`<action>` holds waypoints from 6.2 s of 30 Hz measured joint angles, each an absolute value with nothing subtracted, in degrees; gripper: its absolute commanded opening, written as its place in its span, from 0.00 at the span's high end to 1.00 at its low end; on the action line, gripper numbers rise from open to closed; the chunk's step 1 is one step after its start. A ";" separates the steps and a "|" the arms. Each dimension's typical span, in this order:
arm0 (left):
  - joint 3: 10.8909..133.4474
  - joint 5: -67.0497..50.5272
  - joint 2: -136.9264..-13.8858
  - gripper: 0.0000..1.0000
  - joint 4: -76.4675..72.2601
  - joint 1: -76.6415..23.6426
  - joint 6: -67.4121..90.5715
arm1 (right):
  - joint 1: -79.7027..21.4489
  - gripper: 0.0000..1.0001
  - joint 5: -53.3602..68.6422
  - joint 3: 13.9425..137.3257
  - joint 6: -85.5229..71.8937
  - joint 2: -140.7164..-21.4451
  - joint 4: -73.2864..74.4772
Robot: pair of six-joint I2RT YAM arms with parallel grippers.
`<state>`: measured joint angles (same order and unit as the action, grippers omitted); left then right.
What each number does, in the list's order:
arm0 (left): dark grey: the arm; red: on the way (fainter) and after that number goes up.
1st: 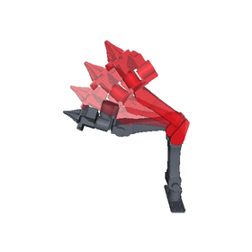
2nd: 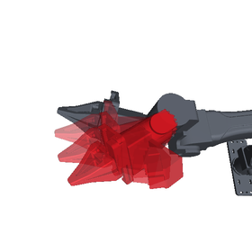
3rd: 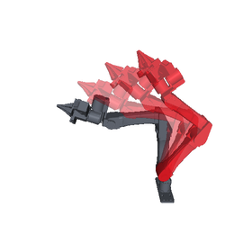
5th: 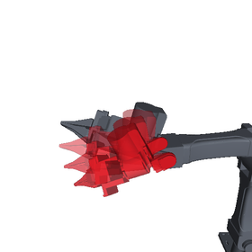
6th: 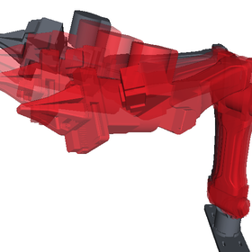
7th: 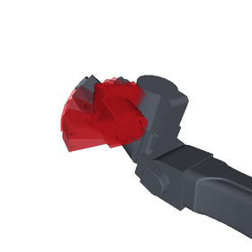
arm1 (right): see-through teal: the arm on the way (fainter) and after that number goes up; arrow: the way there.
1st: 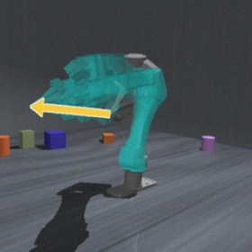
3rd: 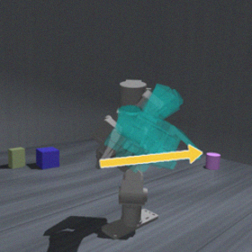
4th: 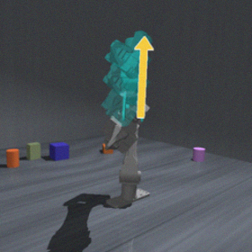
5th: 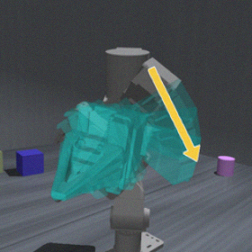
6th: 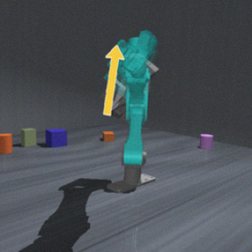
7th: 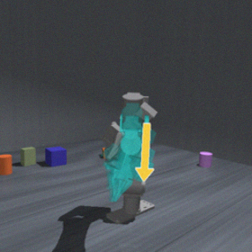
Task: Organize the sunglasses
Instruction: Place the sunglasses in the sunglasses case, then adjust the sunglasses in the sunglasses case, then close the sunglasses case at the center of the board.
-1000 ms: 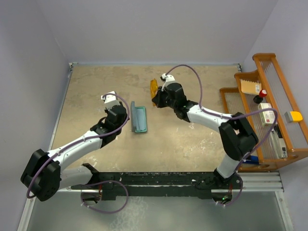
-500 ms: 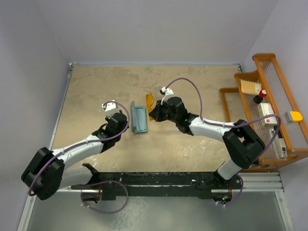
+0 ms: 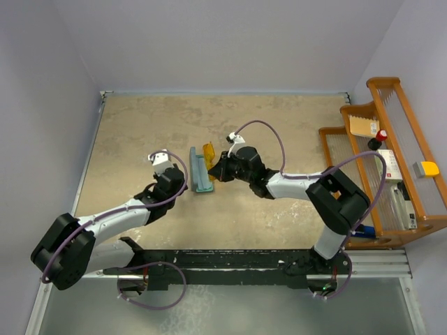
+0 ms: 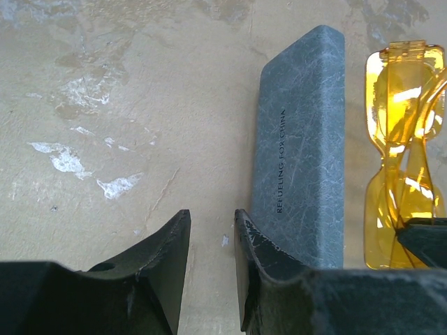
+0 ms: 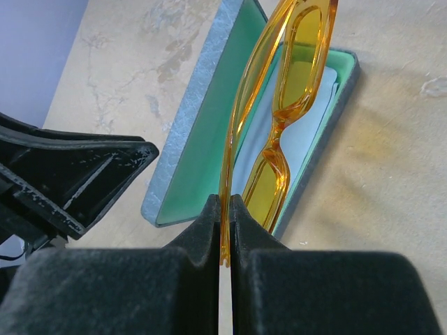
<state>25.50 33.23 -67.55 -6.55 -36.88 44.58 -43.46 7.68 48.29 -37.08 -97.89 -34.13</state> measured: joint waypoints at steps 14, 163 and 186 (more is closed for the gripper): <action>24.45 32.64 -67.55 0.71 -6.81 -37.32 45.01 | -45.12 1.00 8.64 48.29 -41.41 -105.08 -42.02; 28.40 37.82 -70.35 0.71 -4.25 -38.35 43.42 | -43.64 1.00 0.99 60.01 -32.56 -109.34 -28.56; 37.89 31.00 -75.96 0.69 -2.46 -38.35 40.64 | -42.04 1.00 1.32 50.76 -32.60 -106.67 -30.74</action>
<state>37.89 31.00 -75.96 -2.46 -38.35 40.64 -42.04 1.32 50.76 -32.60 -106.67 -30.74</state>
